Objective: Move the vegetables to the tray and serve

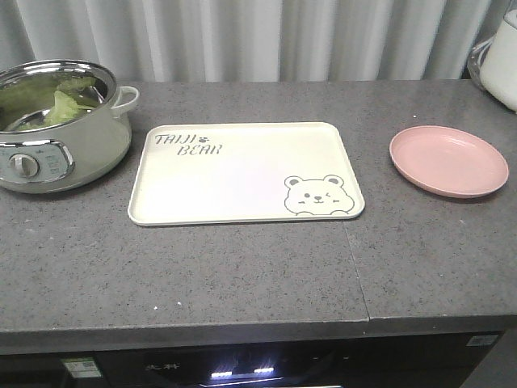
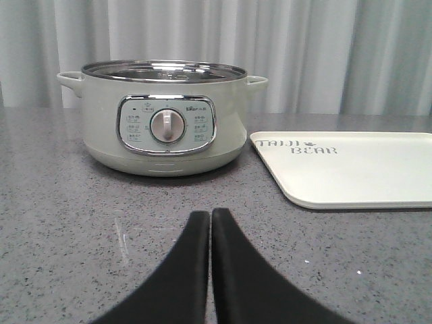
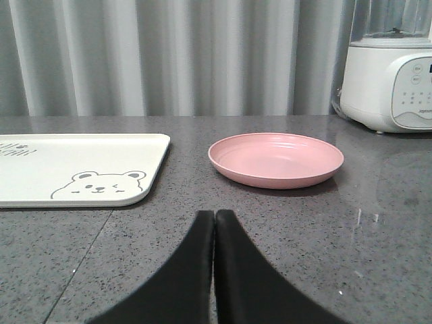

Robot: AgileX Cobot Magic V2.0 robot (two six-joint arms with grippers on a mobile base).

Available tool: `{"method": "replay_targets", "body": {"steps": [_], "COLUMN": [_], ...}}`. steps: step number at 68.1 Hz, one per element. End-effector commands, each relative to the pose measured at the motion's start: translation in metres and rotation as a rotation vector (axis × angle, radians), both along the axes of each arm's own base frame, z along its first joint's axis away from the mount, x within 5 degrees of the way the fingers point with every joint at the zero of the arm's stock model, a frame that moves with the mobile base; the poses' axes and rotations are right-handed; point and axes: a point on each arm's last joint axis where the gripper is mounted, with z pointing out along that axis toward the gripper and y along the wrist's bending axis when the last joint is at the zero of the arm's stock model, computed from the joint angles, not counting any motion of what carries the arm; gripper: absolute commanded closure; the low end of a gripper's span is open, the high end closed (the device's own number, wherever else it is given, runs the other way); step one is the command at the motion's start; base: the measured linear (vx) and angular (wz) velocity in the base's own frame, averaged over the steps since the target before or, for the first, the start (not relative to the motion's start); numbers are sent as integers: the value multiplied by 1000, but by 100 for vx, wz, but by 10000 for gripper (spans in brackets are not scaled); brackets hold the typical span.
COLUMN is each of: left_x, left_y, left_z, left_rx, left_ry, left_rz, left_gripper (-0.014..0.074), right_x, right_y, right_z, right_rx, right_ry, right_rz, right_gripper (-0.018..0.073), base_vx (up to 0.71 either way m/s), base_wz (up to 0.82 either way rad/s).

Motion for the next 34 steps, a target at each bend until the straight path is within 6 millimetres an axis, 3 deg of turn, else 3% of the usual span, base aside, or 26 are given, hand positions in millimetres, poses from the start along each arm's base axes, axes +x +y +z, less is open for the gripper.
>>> {"method": "replay_targets", "body": {"steps": [1, 34], "left_x": [-1, -1], "left_y": [-1, -1], "left_z": [4, 4], "left_rx": [-4, -4], "left_ry": [-74, -74], "left_rz": [-12, -12], "left_gripper": [603, 603], "right_x": [1, 1], "right_y": [1, 1], "right_z": [4, 4], "right_rx": [-8, -8], "right_ry": [-59, -59], "right_rz": [7, 7], "right_gripper": [563, 563], "base_vx": [4, 4], "base_wz": [3, 3]}}
